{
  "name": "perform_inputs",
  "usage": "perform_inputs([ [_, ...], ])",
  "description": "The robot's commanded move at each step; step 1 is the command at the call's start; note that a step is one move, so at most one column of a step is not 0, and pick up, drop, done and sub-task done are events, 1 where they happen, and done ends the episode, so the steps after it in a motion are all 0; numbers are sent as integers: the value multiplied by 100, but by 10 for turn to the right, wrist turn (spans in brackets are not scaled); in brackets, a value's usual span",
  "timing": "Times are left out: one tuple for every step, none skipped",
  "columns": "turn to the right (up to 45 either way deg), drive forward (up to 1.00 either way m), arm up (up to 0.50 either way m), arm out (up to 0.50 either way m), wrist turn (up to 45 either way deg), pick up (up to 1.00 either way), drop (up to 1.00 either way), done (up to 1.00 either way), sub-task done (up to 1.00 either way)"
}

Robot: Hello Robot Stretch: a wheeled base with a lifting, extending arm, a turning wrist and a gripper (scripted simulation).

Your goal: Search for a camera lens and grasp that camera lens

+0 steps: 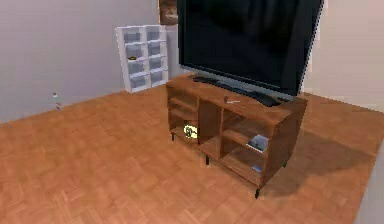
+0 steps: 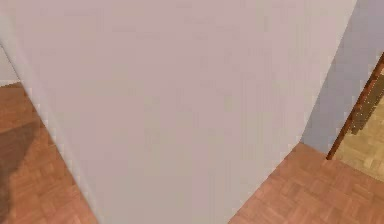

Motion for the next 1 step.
perform_inputs([
  [0, 25, 0, 0, 0, 0, 0, 0, 0],
])
